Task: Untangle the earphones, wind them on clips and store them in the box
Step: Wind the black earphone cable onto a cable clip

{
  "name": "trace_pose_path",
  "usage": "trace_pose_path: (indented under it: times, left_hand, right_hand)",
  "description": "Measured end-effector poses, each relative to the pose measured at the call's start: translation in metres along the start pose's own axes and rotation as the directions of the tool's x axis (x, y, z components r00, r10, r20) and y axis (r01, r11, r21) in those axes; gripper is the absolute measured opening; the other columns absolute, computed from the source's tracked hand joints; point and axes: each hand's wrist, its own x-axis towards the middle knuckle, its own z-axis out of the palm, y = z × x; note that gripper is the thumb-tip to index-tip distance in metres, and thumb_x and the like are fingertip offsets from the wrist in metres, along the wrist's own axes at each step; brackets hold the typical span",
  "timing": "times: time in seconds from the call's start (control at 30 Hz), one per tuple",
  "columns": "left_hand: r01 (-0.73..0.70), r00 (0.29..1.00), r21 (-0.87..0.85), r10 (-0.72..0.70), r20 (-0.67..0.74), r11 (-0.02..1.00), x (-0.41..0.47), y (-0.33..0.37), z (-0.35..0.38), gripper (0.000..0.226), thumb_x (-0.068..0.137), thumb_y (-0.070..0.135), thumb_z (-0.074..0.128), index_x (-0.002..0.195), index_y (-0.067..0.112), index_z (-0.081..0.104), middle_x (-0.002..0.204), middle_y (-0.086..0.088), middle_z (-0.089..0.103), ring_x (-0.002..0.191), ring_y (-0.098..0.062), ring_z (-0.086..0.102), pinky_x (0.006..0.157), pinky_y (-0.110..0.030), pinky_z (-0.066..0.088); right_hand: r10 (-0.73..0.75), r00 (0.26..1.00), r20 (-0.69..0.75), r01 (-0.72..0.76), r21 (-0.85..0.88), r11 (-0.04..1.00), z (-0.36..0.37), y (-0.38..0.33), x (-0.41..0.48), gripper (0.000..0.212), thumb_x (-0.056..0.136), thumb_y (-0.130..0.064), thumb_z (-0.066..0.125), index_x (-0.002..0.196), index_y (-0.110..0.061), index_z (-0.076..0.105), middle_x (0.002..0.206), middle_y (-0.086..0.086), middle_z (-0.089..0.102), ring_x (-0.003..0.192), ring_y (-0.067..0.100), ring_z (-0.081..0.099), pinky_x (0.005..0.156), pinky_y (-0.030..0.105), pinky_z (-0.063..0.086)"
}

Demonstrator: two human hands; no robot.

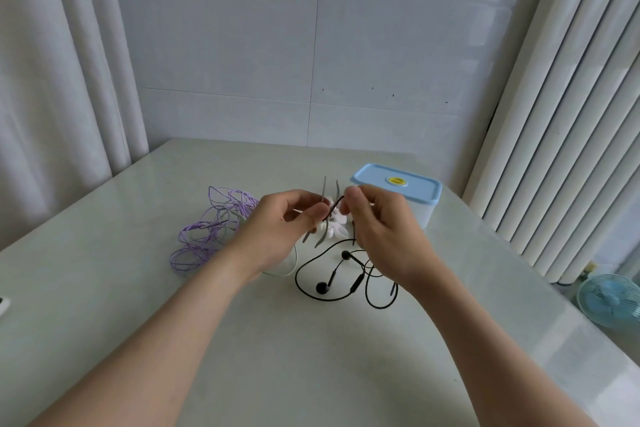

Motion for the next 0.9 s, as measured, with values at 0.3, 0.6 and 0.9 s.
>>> trace_pose_path:
  times: [0.3, 0.6, 0.9]
  left_hand:
    - [-0.08, 0.98, 0.222, 0.036, 0.196, 0.972, -0.006, 0.003, 0.007, 0.018, 0.102, 0.02, 0.067, 0.115, 0.03, 0.075, 0.101, 0.019, 0.078, 0.096, -0.011, 0.072, 0.089, -0.02, 0.052]
    - [-0.017, 0.989, -0.243, 0.052, 0.14, 0.97, -0.003, 0.008, 0.005, 0.022, 0.101, 0.007, 0.064, 0.12, 0.004, 0.074, 0.113, -0.015, 0.078, 0.104, -0.03, 0.075, 0.093, -0.035, 0.061]
    - [0.007, 0.994, -0.267, -0.035, -0.101, 0.964, 0.004, 0.004, 0.0, 0.022, 0.106, 0.022, 0.059, 0.116, 0.007, 0.072, 0.106, -0.016, 0.077, 0.091, -0.018, 0.074, 0.072, -0.029, 0.06]
  right_hand:
    - [0.236, 0.96, -0.153, -0.202, 0.213, 0.956, -0.014, 0.008, 0.008, 0.038, 0.104, -0.04, 0.06, 0.08, -0.012, 0.07, 0.06, 0.003, 0.039, 0.055, 0.016, 0.037, 0.057, 0.029, 0.034]
    - [0.161, 0.933, -0.322, -0.226, -0.175, 0.958, -0.015, 0.033, 0.015, 0.026, 0.098, -0.043, 0.065, 0.079, -0.027, 0.074, 0.055, -0.018, 0.057, 0.073, 0.014, 0.056, 0.081, 0.036, 0.046]
    - [0.0, 0.976, 0.216, 0.078, -0.356, 0.931, -0.001, 0.022, 0.003, 0.02, 0.103, -0.024, 0.061, 0.097, -0.027, 0.08, 0.055, -0.006, 0.063, 0.053, 0.01, 0.06, 0.065, 0.019, 0.047]
